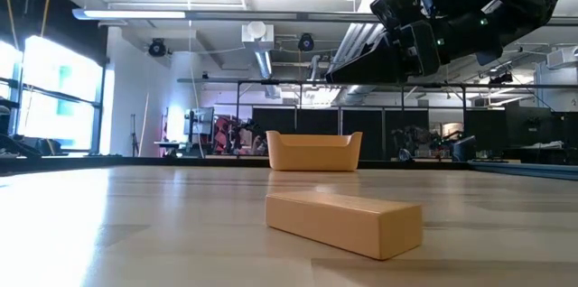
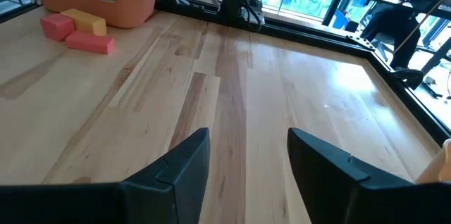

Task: Sort blocks by size
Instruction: Put the orange square block into the orange bin, then put the small yellow rectangle block into the yellow bin

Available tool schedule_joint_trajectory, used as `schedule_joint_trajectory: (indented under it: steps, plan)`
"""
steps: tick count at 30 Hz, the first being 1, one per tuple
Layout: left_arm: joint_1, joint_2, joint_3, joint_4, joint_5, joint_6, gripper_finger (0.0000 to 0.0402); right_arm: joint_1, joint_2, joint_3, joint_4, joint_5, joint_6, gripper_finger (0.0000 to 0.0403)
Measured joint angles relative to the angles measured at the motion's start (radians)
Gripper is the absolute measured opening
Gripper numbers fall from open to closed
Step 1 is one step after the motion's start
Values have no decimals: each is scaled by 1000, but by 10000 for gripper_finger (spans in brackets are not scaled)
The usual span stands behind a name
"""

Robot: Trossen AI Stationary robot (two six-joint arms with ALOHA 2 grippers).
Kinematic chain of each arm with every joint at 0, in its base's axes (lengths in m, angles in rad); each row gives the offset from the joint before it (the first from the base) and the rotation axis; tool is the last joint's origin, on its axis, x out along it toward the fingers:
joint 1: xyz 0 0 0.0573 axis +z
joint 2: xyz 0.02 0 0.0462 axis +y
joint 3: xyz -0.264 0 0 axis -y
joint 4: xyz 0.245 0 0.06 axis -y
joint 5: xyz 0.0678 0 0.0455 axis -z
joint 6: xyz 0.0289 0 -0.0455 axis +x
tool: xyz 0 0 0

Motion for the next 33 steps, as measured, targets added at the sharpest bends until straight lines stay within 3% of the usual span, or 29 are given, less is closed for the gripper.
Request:
schedule_joint_trajectory:
  steps: [10, 17, 33]
  plan:
    - [11, 0, -98, 56, -1, 125, 110, 0, 0, 0, 2, 0, -1, 188]
    - [14, 0, -98, 136, 83, 174, 133, 0, 0, 0, 14, 0, 2, 188]
    - [60, -32, -117, 93, 100, 71, 198, 0, 0, 0, 27, 0, -1, 188]
